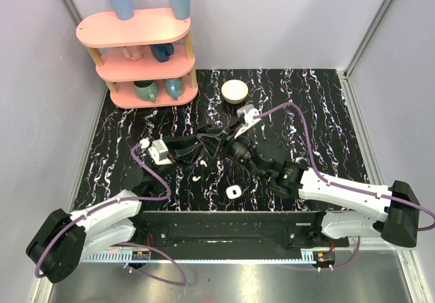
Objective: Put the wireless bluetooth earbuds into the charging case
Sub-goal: Insert the left earbud into the left side groove of the charging case, then close the charging case with the earbuds.
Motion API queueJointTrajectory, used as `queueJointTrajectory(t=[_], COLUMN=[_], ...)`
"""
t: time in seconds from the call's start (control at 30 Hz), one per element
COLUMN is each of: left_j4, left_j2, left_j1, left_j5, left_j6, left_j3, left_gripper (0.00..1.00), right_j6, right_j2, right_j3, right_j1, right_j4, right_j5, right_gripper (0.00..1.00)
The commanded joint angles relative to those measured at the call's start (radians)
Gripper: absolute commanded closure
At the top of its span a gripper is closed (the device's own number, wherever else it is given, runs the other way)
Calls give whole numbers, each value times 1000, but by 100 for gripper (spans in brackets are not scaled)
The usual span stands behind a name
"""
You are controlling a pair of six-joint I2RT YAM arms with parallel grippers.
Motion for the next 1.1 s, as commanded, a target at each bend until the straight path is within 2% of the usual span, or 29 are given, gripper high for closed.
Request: queueJointTrajectory(t=[0.0,0.37,0.5,0.6,0.63,0.77,0.9,0.97,1.07], left_j4=[278,266,234,199,194,105,64,42,-46], left_j2=[-14,-8,-13,-20,-24,-54,-59,-63,-79], left_j1=[-3,-3,-3,-3,-3,-5,-15,-19,-26], left_j5=[-4,1,21,70,89,188,266,289,327], left_j6=[5,15,30,53,59,96,131,133,157], left_j3=[0,-14,-15,-14,-11,12,31,46,73], left_gripper=[100,100,100,100,100,100,100,100,100], right_j6=[-40,-86,-79,-65,-57,-51,36,116,147], right_j2=[-28,-85,-102,-80,-68,-7,24,47,104], right_j3=[43,49,67,142,171,308,391,437,534], right_j1=[-7,-7,-6,-8,-10,-34,-95,-143,-175], right_j4=[-7,12,-31,-158,-256,-471,-595,-712,-827], right_j5=[49,49,133,256,290,309,189,166,34], right_gripper=[49,43,41,29,26,21,21,21,21])
